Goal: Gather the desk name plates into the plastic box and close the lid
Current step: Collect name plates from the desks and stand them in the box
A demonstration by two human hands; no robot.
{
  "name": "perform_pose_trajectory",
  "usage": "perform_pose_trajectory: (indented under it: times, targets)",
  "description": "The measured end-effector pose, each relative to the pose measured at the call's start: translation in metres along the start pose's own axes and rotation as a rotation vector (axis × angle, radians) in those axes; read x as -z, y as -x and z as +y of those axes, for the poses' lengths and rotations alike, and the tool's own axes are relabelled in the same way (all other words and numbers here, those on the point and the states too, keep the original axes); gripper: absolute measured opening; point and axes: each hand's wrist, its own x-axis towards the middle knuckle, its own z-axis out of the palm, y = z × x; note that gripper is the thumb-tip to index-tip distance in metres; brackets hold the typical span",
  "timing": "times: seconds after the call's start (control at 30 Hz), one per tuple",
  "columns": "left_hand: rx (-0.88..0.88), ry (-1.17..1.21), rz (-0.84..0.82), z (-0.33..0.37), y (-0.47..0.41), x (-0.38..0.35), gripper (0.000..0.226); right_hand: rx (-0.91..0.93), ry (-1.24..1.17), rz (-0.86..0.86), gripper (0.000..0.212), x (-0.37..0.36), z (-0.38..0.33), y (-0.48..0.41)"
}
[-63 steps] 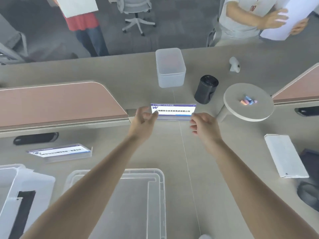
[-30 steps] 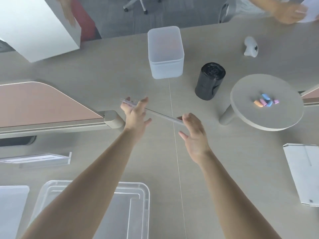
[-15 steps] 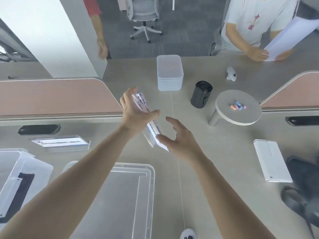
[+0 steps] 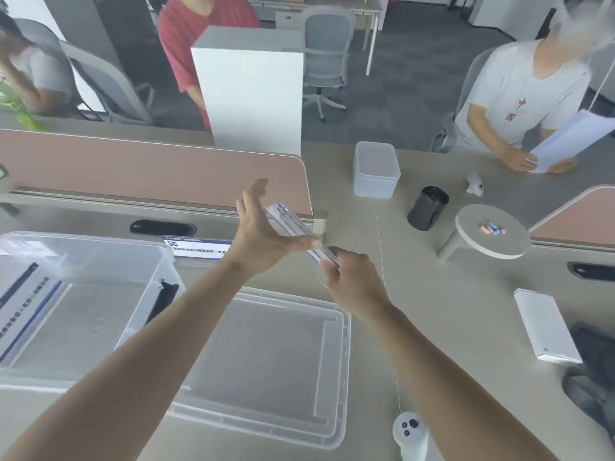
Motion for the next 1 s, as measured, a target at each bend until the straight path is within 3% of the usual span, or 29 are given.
perform_pose_trajectory:
  times: [0.13, 0.2, 0.33, 0.43, 0.53, 0.7, 0.87, 1.0]
  targets:
    - [-0.238, -0.441, 0.084, -0.013, 0.037, 0.084, 0.106, 0.142, 0.288, -0.094, 0.026, -0.005, -0.046, 0.007]
    - [-0.325, -0.659, 0.028, -0.023, 0.055, 0.119, 0.086, 0.245, 0.432, -0.115, 0.028, -0.012, -0.074, 0.010]
    - [-0.275, -0.954, -0.144, -0.036, 0.091, 0.169, 0.063, 0.422, 0.586, -0.176, 0.028, -0.028, -0.137, 0.017]
    - [-0.148, -1.027, -0.170, -0.051, 0.113, 0.196, 0.046, 0.532, 0.679, -0.238, 0.039, -0.045, -0.184, 0.022]
    - [-0.060, -1.079, -0.121, -0.071, 0.135, 0.228, 0.033, 0.622, 0.759, -0.266, 0.032, -0.069, -0.224, 0.021]
    - [0.060, -0.964, -0.026, -0.111, 0.161, 0.279, 0.034, 0.785, 0.780, -0.238, 0.017, -0.115, -0.277, 0.005]
    - [0.202, -0.923, 0.108, -0.142, 0.171, 0.317, 0.033, 1.008, 0.654, -0.138, 0.018, -0.169, -0.319, -0.024]
    - [0.370, -0.885, 0.158, -0.159, 0.165, 0.338, 0.031, 1.191, 0.678, -0.104, 0.030, -0.220, -0.349, -0.056]
